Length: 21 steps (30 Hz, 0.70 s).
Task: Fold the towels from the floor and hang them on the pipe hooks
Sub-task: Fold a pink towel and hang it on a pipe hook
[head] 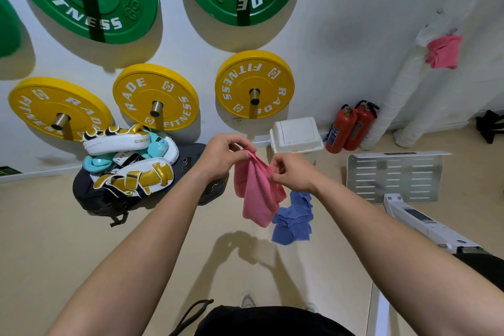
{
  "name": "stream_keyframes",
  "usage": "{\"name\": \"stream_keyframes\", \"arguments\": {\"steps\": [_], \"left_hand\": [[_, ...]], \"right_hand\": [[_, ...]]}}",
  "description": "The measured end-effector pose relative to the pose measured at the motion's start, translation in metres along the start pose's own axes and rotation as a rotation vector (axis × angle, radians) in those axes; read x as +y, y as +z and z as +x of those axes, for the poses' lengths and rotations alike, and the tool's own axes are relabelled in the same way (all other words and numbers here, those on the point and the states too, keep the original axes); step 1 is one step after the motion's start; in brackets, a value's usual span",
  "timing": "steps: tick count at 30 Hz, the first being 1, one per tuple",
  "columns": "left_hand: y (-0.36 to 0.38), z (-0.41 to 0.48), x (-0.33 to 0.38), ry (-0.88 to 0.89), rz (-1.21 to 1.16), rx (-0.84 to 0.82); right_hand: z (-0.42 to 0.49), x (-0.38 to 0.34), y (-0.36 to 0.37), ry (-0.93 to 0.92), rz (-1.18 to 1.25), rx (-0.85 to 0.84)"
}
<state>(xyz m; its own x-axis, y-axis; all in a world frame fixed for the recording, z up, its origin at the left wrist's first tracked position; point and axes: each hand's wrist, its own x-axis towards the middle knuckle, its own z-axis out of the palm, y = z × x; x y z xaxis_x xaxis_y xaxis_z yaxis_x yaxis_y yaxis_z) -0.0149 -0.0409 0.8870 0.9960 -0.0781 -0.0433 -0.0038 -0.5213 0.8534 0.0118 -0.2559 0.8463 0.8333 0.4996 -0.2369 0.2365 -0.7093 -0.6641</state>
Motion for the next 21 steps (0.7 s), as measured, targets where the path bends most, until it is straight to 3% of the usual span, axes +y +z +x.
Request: {"name": "stream_keyframes", "arguments": {"steps": [6, 14, 17, 21], "left_hand": [[-0.011, 0.004, -0.010, -0.051, -0.046, 0.173], [-0.001, 0.012, -0.033, -0.094, -0.024, 0.234], [0.003, 0.016, -0.037, -0.094, 0.010, 0.249], [0.001, 0.022, -0.053, -0.152, 0.041, 0.316]], "right_hand": [[-0.010, 0.026, -0.006, 0.169, -0.173, -0.054], [-0.024, 0.053, -0.022, 0.369, -0.239, 0.043], [-0.024, 0.060, -0.026, 0.363, -0.190, 0.064], [-0.032, 0.062, -0.029, 0.225, -0.098, 0.071]]}}
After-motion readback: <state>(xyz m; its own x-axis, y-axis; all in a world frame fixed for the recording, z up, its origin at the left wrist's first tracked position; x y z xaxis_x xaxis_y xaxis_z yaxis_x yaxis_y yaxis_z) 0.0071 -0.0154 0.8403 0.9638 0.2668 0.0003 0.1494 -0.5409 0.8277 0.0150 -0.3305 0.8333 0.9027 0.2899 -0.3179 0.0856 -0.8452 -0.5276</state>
